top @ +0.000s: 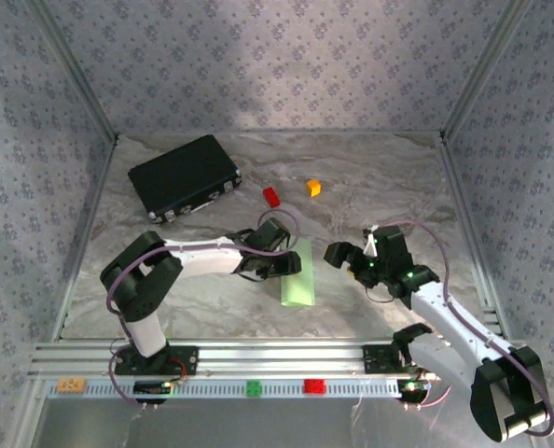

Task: Fold a paper plane with a square sheet of paper (pick it up from the middle)

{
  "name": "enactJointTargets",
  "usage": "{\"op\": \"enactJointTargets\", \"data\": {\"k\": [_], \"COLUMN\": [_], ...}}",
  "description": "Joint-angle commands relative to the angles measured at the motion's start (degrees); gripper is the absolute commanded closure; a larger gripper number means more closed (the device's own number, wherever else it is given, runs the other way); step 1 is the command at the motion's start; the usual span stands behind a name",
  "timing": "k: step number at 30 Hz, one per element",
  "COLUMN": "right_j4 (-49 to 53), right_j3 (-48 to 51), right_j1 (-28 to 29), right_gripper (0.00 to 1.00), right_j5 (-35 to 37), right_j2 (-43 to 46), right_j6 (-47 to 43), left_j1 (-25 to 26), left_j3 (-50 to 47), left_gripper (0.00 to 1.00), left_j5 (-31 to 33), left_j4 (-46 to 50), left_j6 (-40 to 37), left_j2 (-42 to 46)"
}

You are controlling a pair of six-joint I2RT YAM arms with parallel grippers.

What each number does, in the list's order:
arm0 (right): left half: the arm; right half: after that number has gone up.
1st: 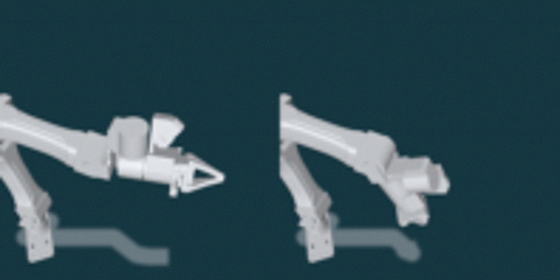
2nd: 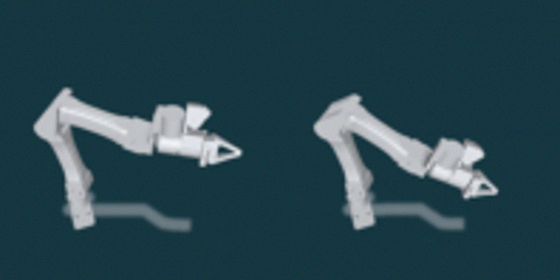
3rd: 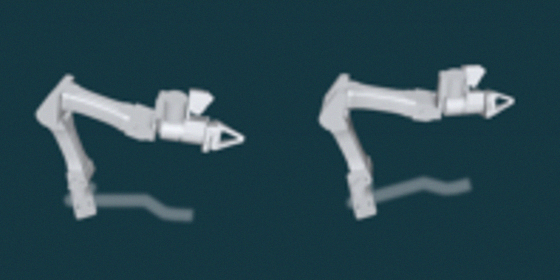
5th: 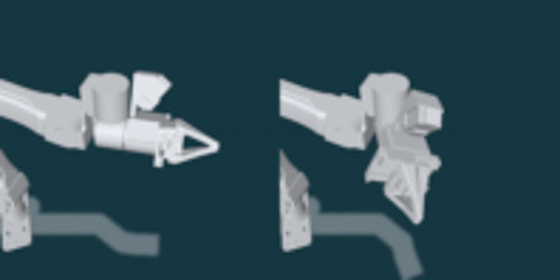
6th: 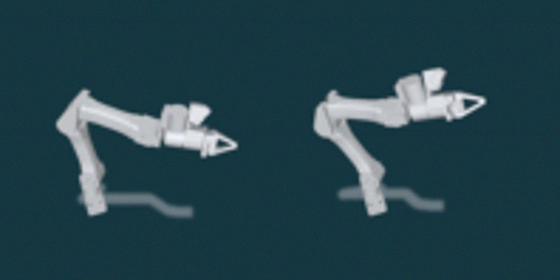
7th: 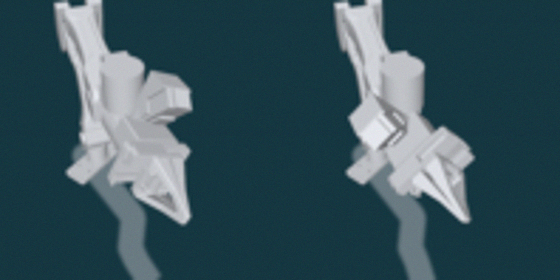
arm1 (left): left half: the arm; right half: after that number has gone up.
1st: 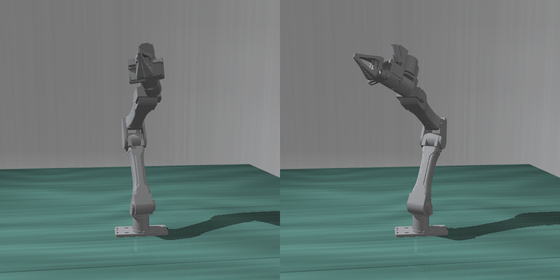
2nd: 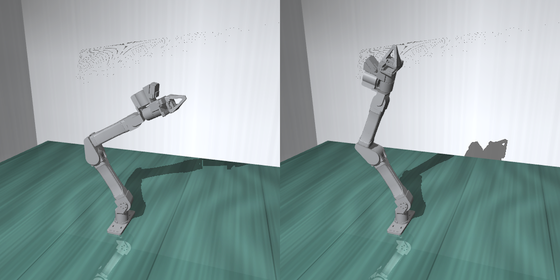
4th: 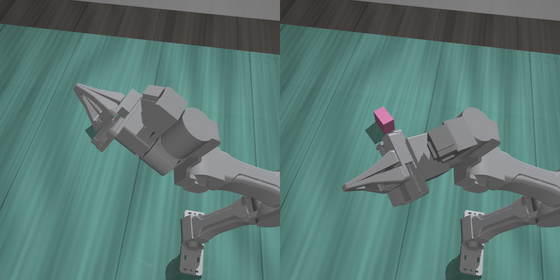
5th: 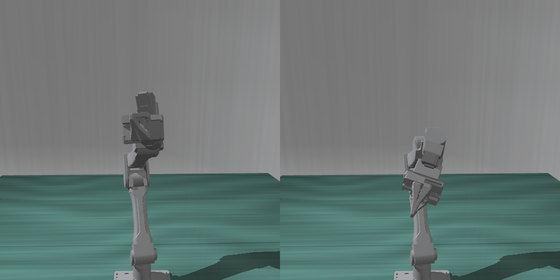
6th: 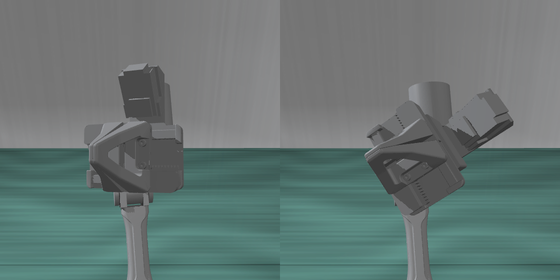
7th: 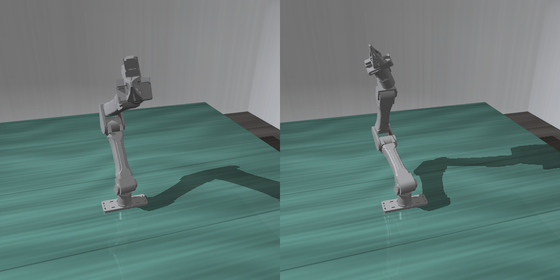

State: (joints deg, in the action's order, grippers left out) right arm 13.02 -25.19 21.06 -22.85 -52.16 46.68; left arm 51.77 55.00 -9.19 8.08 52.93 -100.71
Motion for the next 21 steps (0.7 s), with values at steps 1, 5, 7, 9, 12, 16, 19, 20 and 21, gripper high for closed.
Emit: {"op": "enactJointTargets", "data": {"k": [1,5,7,9,12,16,19,20,21], "right_j4": [-1.39,-3.05,-3.97,-4.91,-6.33,-7.92,-9.03,-8.62,-8.21], "right_j3": [-1.22,-1.24,-1.25,-1.47,-2.08,-2.76,-3.66,-4.11,-4.47], "right_j1": [0.51,1.05,1.63,2.2,3.37,4.86,5.99,6.27,6.48], "right_gripper": [0.15,0.32,0.44,0.52,0.69,0.87,0.91,0.91,0.91], "right_j5": [-1.37,-2.74,-3.03,-3.69,-4.14,-2.97,-3.07,-2.35,-1.81], "right_j2": [-1.44,-4.24,-5.95,-7.89,-10.9,-14.42,-17.24,-18.13,-18.69], "right_j6": [-0.84,-0.71,-0.45,-0.57,-0.69,0.4,0.75,0.75,1.04], "left_j1": [0.25,0.41,0.52,0.75,0.93,1.23,1.32,1.36,1.45], "left_j3": [1.83,3.29,4.04,4.54,5.08,5.99,6.3,6.34,6.35], "left_gripper": [0.41,0.39,0.38,0.38,0.38,0.38,0.37,0.38,0.37], "left_j5": [-0.33,1.28,2.0,2.54,3.01,3.44,3.42,3.38,3.3], "left_j4": [1.6,4.95,6.8,7.67,8.58,9.68,9.76,9.81,9.78], "left_j6": [-1.84,-1.96,-2.27,-2.28,-2.11,-2.38,-2.39,-2.37,-2.35], "left_j2": [-3.5,-4.65,-5.6,-6.3,-7.11,-8.01,-8.37,-8.37,-8.37]}}
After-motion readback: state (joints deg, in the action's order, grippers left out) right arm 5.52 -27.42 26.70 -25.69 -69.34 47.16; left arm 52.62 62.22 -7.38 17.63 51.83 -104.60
